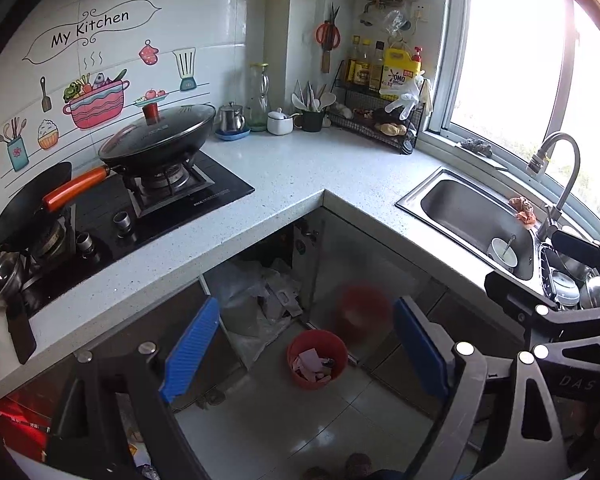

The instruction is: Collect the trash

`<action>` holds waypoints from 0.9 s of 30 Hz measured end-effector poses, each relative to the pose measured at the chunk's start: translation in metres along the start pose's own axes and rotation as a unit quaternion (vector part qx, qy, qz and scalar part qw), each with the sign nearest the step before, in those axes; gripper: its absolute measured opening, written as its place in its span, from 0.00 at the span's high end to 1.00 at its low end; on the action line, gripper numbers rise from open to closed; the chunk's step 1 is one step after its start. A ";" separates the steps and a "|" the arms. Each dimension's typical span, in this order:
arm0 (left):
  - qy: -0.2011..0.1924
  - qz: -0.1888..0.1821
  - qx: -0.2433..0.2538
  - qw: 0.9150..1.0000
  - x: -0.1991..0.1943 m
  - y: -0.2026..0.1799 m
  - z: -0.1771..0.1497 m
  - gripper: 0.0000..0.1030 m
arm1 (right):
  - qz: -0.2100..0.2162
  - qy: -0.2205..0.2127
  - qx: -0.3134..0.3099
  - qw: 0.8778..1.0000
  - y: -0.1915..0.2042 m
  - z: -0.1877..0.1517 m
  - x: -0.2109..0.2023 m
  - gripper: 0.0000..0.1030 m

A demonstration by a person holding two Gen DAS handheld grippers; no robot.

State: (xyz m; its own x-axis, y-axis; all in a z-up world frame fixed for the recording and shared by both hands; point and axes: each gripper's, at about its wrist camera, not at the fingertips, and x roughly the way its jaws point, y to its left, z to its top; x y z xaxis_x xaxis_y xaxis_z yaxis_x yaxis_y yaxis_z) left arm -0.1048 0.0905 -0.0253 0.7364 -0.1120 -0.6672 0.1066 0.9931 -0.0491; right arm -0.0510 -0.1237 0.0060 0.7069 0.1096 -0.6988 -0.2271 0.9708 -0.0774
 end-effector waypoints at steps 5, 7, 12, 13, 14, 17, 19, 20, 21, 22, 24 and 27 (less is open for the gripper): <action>-0.003 0.002 0.000 1.000 -0.004 -0.008 -0.002 0.15 | -0.002 -0.004 0.003 1.000 -0.003 -0.005 -0.007 0.01; -0.003 0.005 -0.002 1.000 -0.006 -0.010 -0.004 0.15 | -0.001 -0.003 0.003 1.000 -0.004 -0.007 -0.008 0.01; 0.001 0.010 -0.001 1.000 -0.008 -0.014 -0.008 0.15 | 0.002 -0.003 0.005 1.000 -0.004 -0.010 -0.010 0.01; 0.001 0.011 0.001 1.000 -0.008 -0.015 -0.008 0.15 | 0.003 -0.002 0.006 1.000 -0.005 -0.010 -0.010 0.01; 0.002 0.013 0.002 1.000 -0.009 -0.016 -0.008 0.15 | 0.005 -0.001 0.006 1.000 -0.005 -0.011 -0.010 0.01; 0.004 0.014 0.000 1.000 -0.009 -0.019 -0.009 0.15 | 0.008 0.000 0.009 1.000 -0.006 -0.012 -0.011 0.01; 0.005 0.012 -0.001 1.000 -0.009 -0.020 -0.009 0.15 | 0.007 -0.001 0.010 1.000 -0.006 -0.012 -0.013 0.01; 0.006 0.011 -0.001 1.000 -0.009 -0.021 -0.010 0.15 | 0.007 -0.002 0.010 1.000 -0.007 -0.013 -0.013 0.01; 0.005 0.011 0.001 1.000 -0.009 -0.023 -0.010 0.15 | 0.006 -0.002 0.010 1.000 -0.007 -0.013 -0.014 0.01; 0.004 0.012 0.003 1.000 -0.009 -0.024 -0.010 0.15 | 0.006 -0.001 0.011 1.000 -0.007 -0.014 -0.014 0.01; 0.003 0.013 0.007 1.000 -0.010 -0.027 -0.011 0.15 | 0.006 0.001 0.012 1.000 -0.008 -0.015 -0.014 0.01; 0.005 0.011 0.007 1.000 -0.011 -0.030 -0.011 0.15 | 0.004 0.002 0.014 1.000 -0.010 -0.015 -0.014 0.01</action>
State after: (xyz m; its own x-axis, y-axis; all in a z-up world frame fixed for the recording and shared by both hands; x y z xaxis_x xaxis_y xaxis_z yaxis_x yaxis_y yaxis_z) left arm -0.1233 0.0622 -0.0251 0.7322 -0.0903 -0.6751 0.0997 0.9947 -0.0249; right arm -0.0691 -0.1383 0.0061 0.7027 0.1158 -0.7020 -0.2135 0.9755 -0.0528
